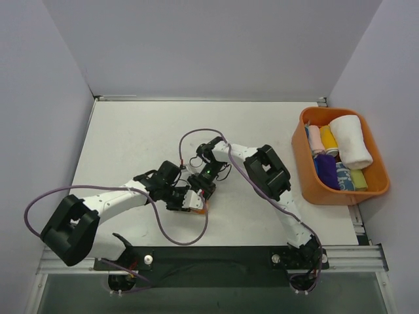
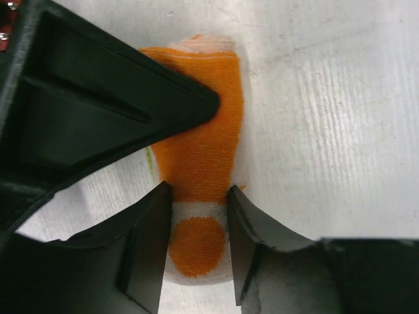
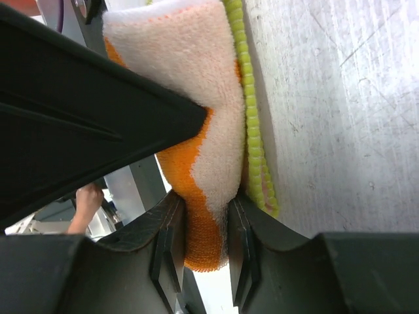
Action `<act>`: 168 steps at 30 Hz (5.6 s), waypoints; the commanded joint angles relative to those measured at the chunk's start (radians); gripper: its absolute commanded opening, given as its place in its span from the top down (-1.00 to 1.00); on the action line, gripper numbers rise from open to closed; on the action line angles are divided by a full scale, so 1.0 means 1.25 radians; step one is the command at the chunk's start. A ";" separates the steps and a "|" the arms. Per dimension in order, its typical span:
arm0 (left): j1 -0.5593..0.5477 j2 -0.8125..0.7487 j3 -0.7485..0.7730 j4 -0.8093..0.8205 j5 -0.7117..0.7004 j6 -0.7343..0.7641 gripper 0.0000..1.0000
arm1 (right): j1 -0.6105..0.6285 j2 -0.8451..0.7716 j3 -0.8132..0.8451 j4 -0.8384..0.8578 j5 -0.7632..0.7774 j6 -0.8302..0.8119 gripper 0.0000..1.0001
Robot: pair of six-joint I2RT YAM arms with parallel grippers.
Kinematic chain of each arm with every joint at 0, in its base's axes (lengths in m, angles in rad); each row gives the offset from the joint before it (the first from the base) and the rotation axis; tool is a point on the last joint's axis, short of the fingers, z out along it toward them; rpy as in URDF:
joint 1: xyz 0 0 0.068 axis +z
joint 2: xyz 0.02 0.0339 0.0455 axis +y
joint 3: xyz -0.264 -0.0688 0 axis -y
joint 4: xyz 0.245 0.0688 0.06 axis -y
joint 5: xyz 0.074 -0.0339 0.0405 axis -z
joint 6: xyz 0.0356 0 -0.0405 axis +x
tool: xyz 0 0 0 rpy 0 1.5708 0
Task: Roll the towels
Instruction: Roll the towel, then place the rolled towel into the container
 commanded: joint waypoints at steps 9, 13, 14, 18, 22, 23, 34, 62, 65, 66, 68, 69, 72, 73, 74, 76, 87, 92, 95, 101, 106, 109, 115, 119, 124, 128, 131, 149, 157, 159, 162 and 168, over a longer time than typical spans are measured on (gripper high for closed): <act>0.014 0.188 0.138 -0.184 0.015 -0.087 0.71 | -0.091 -0.085 -0.003 0.002 0.141 0.018 0.00; 0.068 0.262 0.213 -0.274 0.082 -0.093 0.80 | -0.159 -0.201 -0.018 0.046 0.175 0.065 -0.15; 0.083 0.280 0.226 -0.290 0.097 -0.094 0.81 | -0.173 -0.231 -0.049 0.067 0.189 0.079 -0.15; 0.162 0.395 0.310 -0.378 0.177 -0.092 0.84 | -0.216 -0.398 -0.168 0.166 0.265 0.141 -0.12; 0.201 0.490 0.386 -0.435 0.211 -0.083 0.85 | -0.219 -0.568 -0.290 0.219 0.308 0.132 -0.01; 0.207 0.506 0.399 -0.446 0.217 -0.081 0.86 | -0.210 -0.631 -0.308 0.227 0.318 0.127 0.07; 0.239 0.661 0.528 -0.545 0.259 -0.080 0.86 | 0.128 -0.731 -0.377 0.183 0.595 -0.044 0.23; 0.278 0.791 0.647 -0.710 0.311 0.004 0.87 | 0.331 -0.382 -0.439 0.639 0.852 -0.129 -0.22; 0.282 0.809 0.667 -0.737 0.315 0.016 0.87 | 0.328 -0.382 -0.453 0.641 0.800 -0.130 -0.15; 0.282 0.819 0.673 -0.745 0.318 0.021 0.86 | 0.327 -0.379 -0.461 0.642 0.795 -0.130 -0.13; 0.284 0.833 0.686 -0.777 0.320 0.040 0.85 | 0.325 -0.366 -0.463 0.642 0.787 -0.130 -0.06; 0.286 0.845 0.699 -0.783 0.322 0.045 0.85 | 0.324 -0.361 -0.464 0.642 0.784 -0.131 -0.04; 0.288 0.857 0.712 -0.802 0.326 0.053 0.84 | 0.305 -0.342 -0.461 0.645 0.767 -0.125 0.04; 0.288 0.857 0.712 -0.802 0.329 0.053 0.83 | 0.300 -0.333 -0.456 0.645 0.763 -0.123 0.16; 0.289 0.854 0.712 -0.802 0.330 0.053 0.79 | 0.287 -0.330 -0.455 0.644 0.760 -0.120 0.24; 0.294 0.849 0.715 -0.803 0.342 0.052 0.68 | 0.274 -0.325 -0.450 0.633 0.735 -0.116 0.52; 0.446 0.705 0.707 -0.723 0.374 -0.026 -0.26 | 0.214 -0.404 -0.445 0.455 0.566 -0.025 1.00; 0.520 0.578 0.679 -0.658 0.382 -0.071 -0.40 | 0.161 -0.431 -0.442 0.399 0.470 0.063 1.00; 0.526 0.439 0.612 -0.545 0.354 -0.155 -0.92 | 0.088 -0.461 -0.429 0.364 0.409 0.119 1.00; 0.526 0.139 0.479 -0.367 0.215 -0.323 -0.95 | -0.052 -0.538 -0.354 0.290 0.273 0.193 1.00; 0.486 -0.040 0.426 -0.288 0.060 -0.396 -0.95 | -0.156 -0.620 -0.300 0.250 0.239 0.242 1.00; 0.456 -0.146 0.396 -0.225 -0.010 -0.453 -0.95 | -0.205 -0.669 -0.276 0.234 0.253 0.266 1.00; 0.450 -0.249 0.311 -0.214 0.007 -0.618 -0.95 | -0.258 -0.717 -0.218 0.203 0.329 0.274 1.00; 0.450 -0.213 0.322 -0.284 0.017 -0.650 -0.95 | -0.340 -0.739 -0.192 0.181 0.367 0.279 1.00; 0.444 -0.212 0.345 -0.288 0.014 -0.681 -0.95 | -0.421 -0.781 -0.143 0.085 0.518 0.218 1.00; 0.439 -0.154 0.402 -0.334 0.035 -0.685 -0.95 | -0.506 -0.776 -0.092 0.031 0.629 0.159 1.00; 0.438 -0.077 0.469 -0.403 0.064 -0.681 -0.94 | -0.599 -0.725 -0.035 0.029 0.681 0.152 1.00; 0.423 0.050 0.613 -0.528 -0.006 -0.623 -0.95 | -0.841 -0.516 0.060 0.079 0.782 0.089 1.00; 0.394 0.034 0.582 -0.527 -0.022 -0.610 -0.95 | -0.916 -0.619 -0.074 0.022 0.823 0.001 1.00; 0.388 0.032 0.575 -0.526 -0.021 -0.606 -0.95 | -0.943 -0.647 -0.108 0.001 0.822 -0.026 1.00; 0.372 0.030 0.556 -0.519 -0.020 -0.609 -0.95 | -0.967 -0.673 -0.139 -0.011 0.833 -0.051 1.00; 0.354 0.029 0.549 -0.513 -0.024 -0.609 -0.95 | -1.045 -0.667 -0.164 -0.033 0.833 -0.087 1.00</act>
